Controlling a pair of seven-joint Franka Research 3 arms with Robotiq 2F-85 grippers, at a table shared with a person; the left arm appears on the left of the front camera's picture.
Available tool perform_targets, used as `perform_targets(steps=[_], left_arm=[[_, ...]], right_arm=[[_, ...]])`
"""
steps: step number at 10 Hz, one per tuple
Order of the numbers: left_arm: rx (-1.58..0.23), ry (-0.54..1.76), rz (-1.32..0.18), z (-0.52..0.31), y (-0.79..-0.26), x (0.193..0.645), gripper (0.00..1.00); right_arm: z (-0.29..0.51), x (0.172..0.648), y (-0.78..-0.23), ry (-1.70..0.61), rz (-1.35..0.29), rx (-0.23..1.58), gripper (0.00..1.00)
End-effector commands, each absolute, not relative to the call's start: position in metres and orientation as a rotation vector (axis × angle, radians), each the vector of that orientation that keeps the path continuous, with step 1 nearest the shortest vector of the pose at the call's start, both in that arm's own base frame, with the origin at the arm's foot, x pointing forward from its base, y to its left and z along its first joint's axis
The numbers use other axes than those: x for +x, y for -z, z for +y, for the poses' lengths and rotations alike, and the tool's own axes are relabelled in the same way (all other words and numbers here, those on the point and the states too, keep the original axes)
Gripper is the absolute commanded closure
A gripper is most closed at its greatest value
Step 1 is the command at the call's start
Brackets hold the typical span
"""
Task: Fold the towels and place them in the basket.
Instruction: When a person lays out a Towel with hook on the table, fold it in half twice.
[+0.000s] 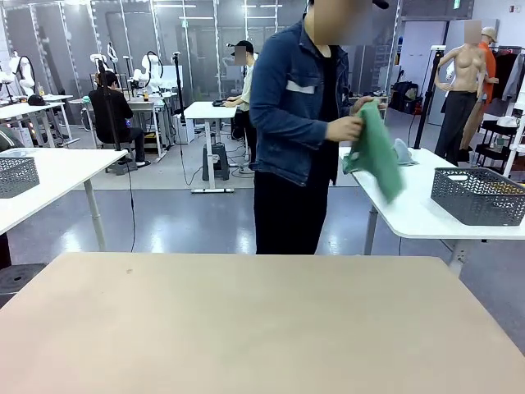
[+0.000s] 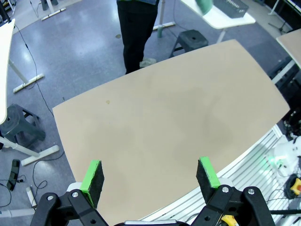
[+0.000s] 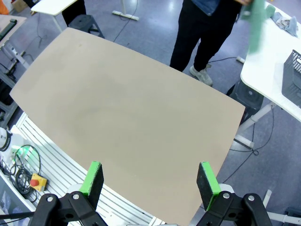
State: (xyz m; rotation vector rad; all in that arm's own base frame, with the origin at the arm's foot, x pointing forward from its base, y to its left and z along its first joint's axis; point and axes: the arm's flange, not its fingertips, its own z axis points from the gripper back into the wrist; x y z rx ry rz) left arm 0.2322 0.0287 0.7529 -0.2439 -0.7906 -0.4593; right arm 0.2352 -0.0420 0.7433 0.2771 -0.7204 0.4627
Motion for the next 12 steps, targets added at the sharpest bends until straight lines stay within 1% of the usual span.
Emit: perform_targets(steps=[1,12], left_arm=[[-0.247,0.464,-0.789,0.0279,-0.7532,0.2333,0.00],[-0.247,0.464,-0.789,0.0279,-0.7532,0.2333,0.00]], right_arm=[[-0.0424,0.2340,-0.7435,-0.465,-0.723,0.280,0.00],[-0.0424,0.2340,-0.7435,-0.465,-0.723,0.280,0.00]])
